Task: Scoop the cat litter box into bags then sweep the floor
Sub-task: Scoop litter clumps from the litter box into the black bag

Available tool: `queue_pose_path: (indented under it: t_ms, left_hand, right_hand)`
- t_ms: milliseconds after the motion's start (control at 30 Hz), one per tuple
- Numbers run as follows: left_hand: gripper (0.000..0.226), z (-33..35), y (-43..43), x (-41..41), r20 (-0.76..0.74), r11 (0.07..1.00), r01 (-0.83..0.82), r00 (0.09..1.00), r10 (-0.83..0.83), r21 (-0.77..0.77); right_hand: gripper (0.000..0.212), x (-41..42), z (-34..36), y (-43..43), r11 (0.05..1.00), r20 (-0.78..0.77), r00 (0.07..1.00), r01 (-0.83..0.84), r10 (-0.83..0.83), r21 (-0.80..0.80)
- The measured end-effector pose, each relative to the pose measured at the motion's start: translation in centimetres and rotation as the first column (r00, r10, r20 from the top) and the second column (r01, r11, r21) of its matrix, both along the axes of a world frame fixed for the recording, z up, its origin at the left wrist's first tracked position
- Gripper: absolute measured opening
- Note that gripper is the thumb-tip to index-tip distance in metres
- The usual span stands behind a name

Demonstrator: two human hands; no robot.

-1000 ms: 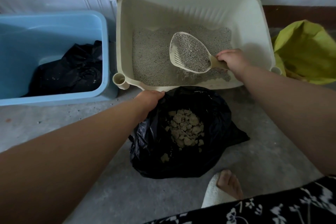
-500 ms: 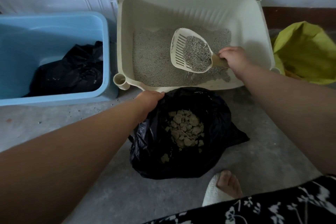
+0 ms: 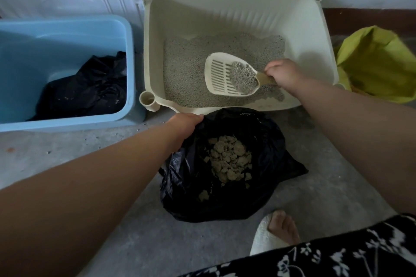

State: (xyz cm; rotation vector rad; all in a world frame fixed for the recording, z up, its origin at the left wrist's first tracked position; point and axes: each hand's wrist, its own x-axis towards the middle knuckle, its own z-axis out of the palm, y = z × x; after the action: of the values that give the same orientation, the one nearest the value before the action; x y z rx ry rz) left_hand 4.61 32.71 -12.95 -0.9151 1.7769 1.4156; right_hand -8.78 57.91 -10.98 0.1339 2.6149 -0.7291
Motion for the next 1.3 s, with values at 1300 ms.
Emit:
queue_pose_path:
  t_ms: [1300]
  left_hand:
    - [0.037, 0.8, 0.7, 0.6, -0.029, 0.998, -0.058, 0.998, 0.059, 0.034]
  right_hand:
    - [0.052, -0.6, 2.4, -2.7, 0.721, 0.074, 0.924, -0.340, 0.374, 0.604]
